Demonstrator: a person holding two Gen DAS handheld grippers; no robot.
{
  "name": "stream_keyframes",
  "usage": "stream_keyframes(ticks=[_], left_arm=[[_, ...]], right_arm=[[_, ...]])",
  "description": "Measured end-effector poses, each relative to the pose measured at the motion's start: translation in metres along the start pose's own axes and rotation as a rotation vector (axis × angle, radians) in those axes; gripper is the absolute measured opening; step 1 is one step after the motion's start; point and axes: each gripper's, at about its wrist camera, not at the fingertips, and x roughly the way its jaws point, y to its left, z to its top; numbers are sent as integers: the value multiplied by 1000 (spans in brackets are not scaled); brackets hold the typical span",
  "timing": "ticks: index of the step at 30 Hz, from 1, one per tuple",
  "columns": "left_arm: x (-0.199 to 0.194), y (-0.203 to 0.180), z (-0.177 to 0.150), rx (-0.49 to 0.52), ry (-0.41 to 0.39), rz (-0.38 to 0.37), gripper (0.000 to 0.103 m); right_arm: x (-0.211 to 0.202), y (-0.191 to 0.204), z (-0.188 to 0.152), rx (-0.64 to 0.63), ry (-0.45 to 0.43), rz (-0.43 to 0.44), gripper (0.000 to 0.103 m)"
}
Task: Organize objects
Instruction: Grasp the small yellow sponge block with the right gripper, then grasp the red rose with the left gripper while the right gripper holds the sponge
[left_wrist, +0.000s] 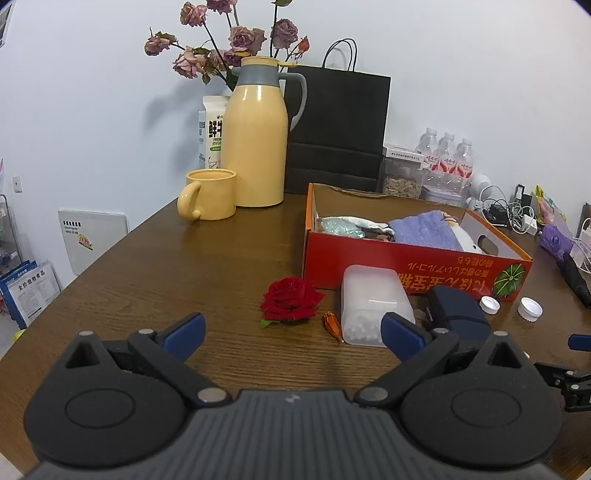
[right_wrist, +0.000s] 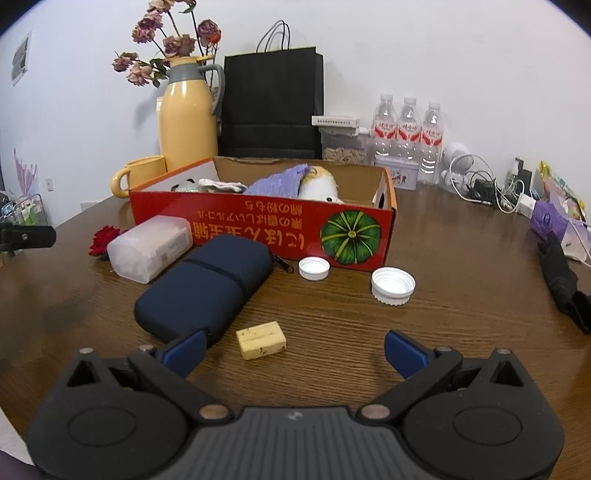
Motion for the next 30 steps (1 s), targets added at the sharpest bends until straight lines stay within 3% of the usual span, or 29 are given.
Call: stream_keyframes(ticks=[11, 13, 15, 22, 30], left_arm=[[1, 3, -2, -8, 10, 2, 103], [1, 4, -3, -9, 12, 2, 103], [2, 4, -3, -10, 13, 2, 103], [2, 3, -4, -9, 17, 2, 103], [4, 2, -5, -10, 22, 5, 103]], right_arm=[[31, 7, 4, -34, 53, 64, 66], [32, 8, 5, -38, 44, 73, 40], [32, 10, 5, -45, 36, 78, 29], [29, 12, 3, -54, -2, 58, 29], [14, 6, 16, -41, -146, 0, 29]])
